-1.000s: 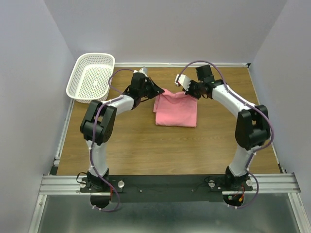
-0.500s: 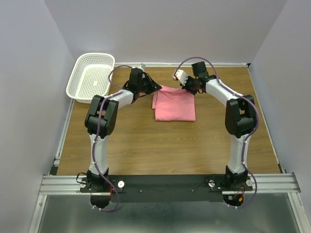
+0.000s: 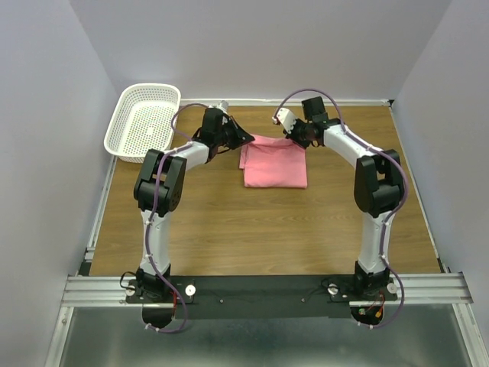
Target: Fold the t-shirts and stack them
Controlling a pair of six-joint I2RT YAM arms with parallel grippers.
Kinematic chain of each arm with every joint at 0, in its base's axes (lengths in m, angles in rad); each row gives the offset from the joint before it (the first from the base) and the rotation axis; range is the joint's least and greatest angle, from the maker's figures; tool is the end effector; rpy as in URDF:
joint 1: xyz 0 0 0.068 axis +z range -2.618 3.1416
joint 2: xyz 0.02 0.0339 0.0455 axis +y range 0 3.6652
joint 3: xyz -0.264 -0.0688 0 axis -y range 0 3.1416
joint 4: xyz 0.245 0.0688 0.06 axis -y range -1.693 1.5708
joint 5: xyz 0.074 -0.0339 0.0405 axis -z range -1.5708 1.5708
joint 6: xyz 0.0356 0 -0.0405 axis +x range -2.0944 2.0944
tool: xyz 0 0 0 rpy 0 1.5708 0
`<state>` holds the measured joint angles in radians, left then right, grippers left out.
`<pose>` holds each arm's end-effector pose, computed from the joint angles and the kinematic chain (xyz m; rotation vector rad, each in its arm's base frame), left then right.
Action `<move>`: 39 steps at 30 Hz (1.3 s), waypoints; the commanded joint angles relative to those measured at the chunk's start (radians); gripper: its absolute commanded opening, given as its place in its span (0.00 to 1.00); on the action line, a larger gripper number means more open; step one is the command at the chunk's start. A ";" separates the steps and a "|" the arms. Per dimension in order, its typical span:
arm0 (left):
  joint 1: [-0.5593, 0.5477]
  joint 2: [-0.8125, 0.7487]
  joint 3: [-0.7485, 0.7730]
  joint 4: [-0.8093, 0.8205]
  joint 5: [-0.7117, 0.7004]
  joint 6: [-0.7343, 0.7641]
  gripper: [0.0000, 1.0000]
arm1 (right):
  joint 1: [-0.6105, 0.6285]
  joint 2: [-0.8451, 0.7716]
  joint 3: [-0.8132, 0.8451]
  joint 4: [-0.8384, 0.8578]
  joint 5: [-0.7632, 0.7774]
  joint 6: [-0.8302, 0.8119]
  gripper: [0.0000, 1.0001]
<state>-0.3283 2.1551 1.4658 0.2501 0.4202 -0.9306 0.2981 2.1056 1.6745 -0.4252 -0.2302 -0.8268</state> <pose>0.4584 -0.1715 0.1789 -0.3630 2.1593 -1.1852 0.4501 0.1468 0.2107 -1.3647 1.9711 0.0337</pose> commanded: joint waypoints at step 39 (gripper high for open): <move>-0.256 -0.976 -1.017 0.187 0.087 -0.126 0.00 | 0.151 -1.138 -0.831 -0.219 -0.325 0.083 0.01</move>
<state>-0.5831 1.1591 0.3981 0.4171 0.4736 -1.0744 0.4442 1.0012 0.7940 -0.6296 -0.5701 -0.7746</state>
